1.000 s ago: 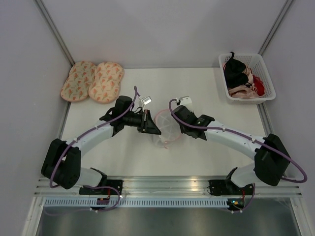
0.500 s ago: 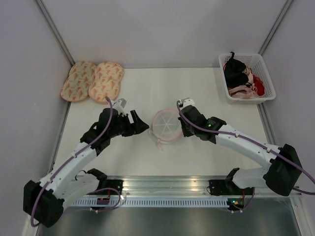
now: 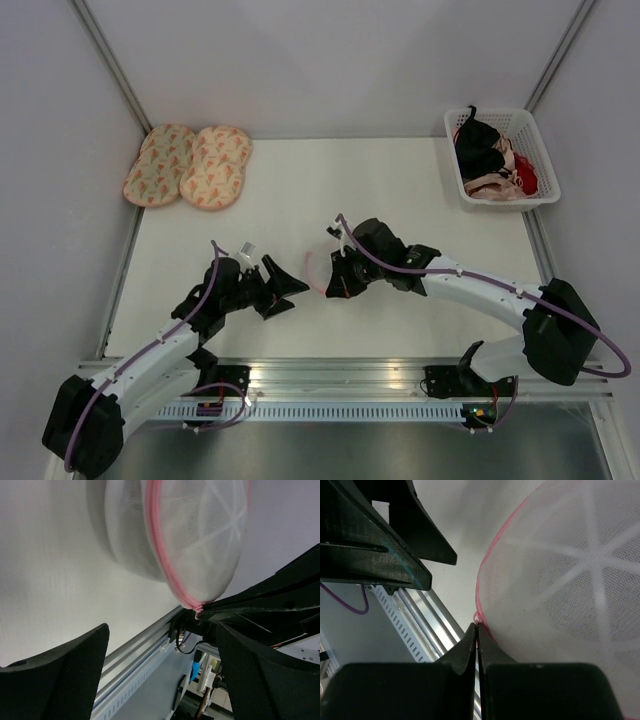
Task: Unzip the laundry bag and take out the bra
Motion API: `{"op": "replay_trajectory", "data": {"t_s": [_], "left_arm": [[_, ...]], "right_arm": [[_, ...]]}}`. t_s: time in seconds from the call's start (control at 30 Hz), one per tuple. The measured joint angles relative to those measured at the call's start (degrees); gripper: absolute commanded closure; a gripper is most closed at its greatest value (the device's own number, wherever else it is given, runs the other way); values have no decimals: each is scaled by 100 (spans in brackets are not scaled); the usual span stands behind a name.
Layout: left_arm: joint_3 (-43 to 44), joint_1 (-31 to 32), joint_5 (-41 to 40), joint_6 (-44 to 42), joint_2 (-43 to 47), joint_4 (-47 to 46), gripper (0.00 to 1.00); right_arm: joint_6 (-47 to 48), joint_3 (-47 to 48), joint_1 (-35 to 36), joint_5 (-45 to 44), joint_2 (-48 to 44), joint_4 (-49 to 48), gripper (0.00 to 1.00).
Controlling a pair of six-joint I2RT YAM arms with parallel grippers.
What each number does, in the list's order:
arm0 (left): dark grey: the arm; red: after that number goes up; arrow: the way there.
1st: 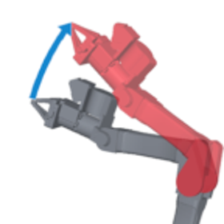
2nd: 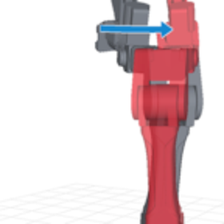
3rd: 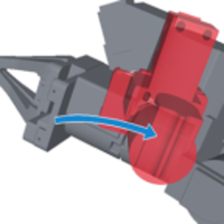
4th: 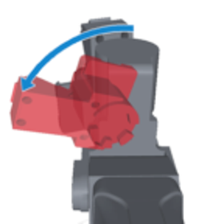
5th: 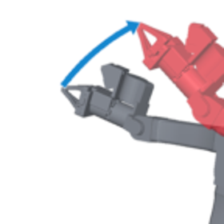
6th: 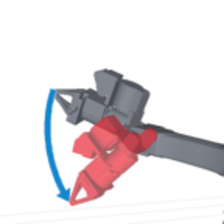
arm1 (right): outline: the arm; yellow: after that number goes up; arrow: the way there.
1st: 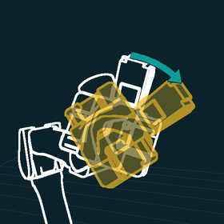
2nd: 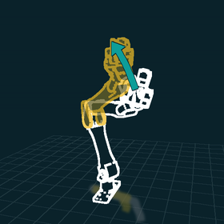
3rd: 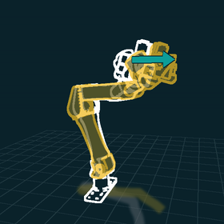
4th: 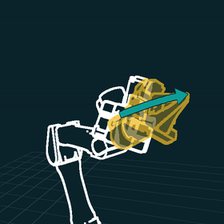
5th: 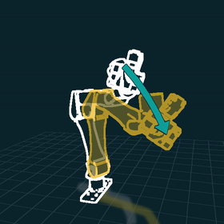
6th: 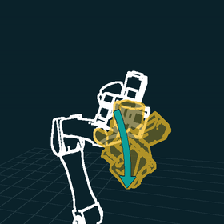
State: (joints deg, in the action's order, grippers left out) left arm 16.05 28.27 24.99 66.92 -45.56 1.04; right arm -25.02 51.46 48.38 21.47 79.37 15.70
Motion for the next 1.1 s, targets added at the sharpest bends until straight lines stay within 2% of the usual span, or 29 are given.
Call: {"op": "replay_trajectory", "data": {"t_s": [0.27, 0.57, 0.7, 0.77, 0.87, 0.9, 1.0, 1.1], "left_arm": [[-79, 63, 17, 774, -402, -1499, 9], [-35, 339, 468, 1215, -1902, -2444, 10], [-28, 374, 555, 1322, -2081, -2531, 14], [-28, 374, 511, 1381, -2079, -2614, 23], [-31, 374, 326, 1467, -2079, -2741, 59], [-31, 374, 245, 1480, -2081, -2782, 81], [-22, 374, 116, 1488, -2157, -2889, 97], [-2, 398, 107, 1486, -2273, -2962, 98]], "right_arm": [[-122, -13, 26, 118, 31, -337, 100], [-136, -70, 26, 70, 28, -433, 100], [-138, -79, 26, 57, 22, -455, 99], [-138, -87, 26, 63, -2, -463, 99], [-136, -142, 26, 79, -92, -474, 100], [-133, -155, 26, 85, -125, -468, 100], [-125, -173, 26, 90, -208, -455, 100], [-103, -219, 26, 68, -284, -424, 99]]}}
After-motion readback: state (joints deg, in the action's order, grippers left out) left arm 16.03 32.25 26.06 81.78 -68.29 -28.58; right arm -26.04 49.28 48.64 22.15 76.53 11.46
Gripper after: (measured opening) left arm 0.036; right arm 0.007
